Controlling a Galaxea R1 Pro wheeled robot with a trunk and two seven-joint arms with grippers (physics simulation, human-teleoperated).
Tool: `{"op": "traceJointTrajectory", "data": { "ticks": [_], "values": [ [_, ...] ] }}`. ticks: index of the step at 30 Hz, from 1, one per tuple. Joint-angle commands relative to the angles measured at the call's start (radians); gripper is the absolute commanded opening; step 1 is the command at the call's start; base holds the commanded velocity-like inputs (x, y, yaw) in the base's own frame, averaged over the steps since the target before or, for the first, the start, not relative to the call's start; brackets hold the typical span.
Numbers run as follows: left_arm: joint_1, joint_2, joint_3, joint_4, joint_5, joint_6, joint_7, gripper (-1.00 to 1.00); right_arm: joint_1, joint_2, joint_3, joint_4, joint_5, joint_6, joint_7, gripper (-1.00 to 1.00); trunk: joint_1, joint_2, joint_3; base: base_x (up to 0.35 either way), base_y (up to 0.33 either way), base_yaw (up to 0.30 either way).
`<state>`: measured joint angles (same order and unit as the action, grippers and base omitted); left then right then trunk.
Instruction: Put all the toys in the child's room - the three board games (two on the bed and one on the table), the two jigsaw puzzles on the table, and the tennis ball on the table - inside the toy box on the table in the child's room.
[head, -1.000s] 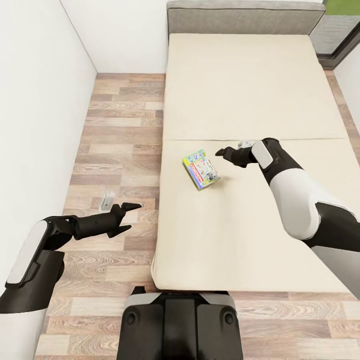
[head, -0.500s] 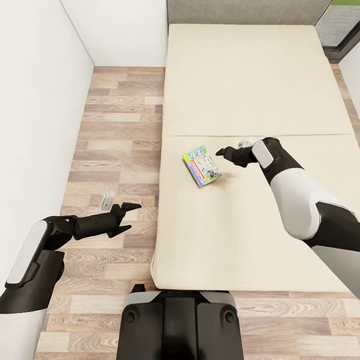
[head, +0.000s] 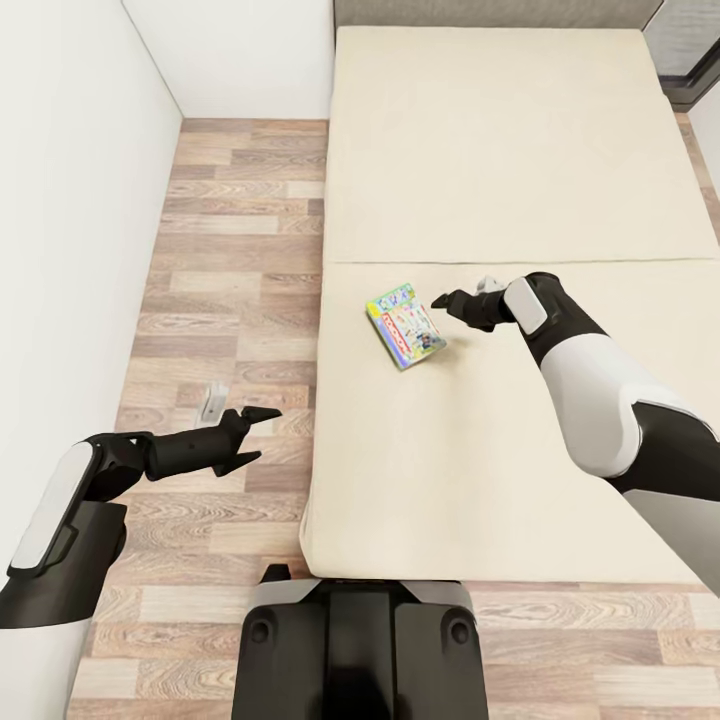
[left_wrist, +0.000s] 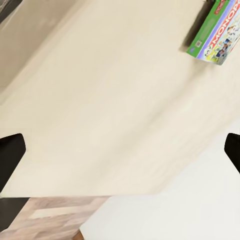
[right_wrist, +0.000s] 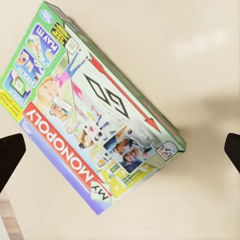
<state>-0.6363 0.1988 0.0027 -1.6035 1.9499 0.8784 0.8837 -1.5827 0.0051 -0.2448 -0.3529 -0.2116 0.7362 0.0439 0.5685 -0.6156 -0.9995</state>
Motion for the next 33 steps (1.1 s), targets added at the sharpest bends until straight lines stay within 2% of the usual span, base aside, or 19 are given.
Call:
{"op": "traceJointTrajectory", "data": {
  "ticks": [1,20,33],
  "values": [
    [-0.001,0.000,0.000,-0.001,0.010,0.001,0.010,1.00,0.000,0.001,-0.006,-0.001,0.005,0.005,0.004,1.00,0.004,-0.008,-0.006,0.000,0.000,0.000],
    [0.001,0.012,0.000,0.002,0.010,0.001,0.009,1.00,-0.010,0.000,-0.010,-0.008,0.005,0.005,0.004,1.00,0.077,-0.141,-0.096,0.000,0.000,0.000],
    [0.001,0.013,0.000,0.001,0.011,0.001,0.010,1.00,-0.020,0.000,-0.010,-0.009,0.005,0.005,0.005,1.00,0.077,-0.141,-0.117,0.000,0.000,0.000]
  ]
}}
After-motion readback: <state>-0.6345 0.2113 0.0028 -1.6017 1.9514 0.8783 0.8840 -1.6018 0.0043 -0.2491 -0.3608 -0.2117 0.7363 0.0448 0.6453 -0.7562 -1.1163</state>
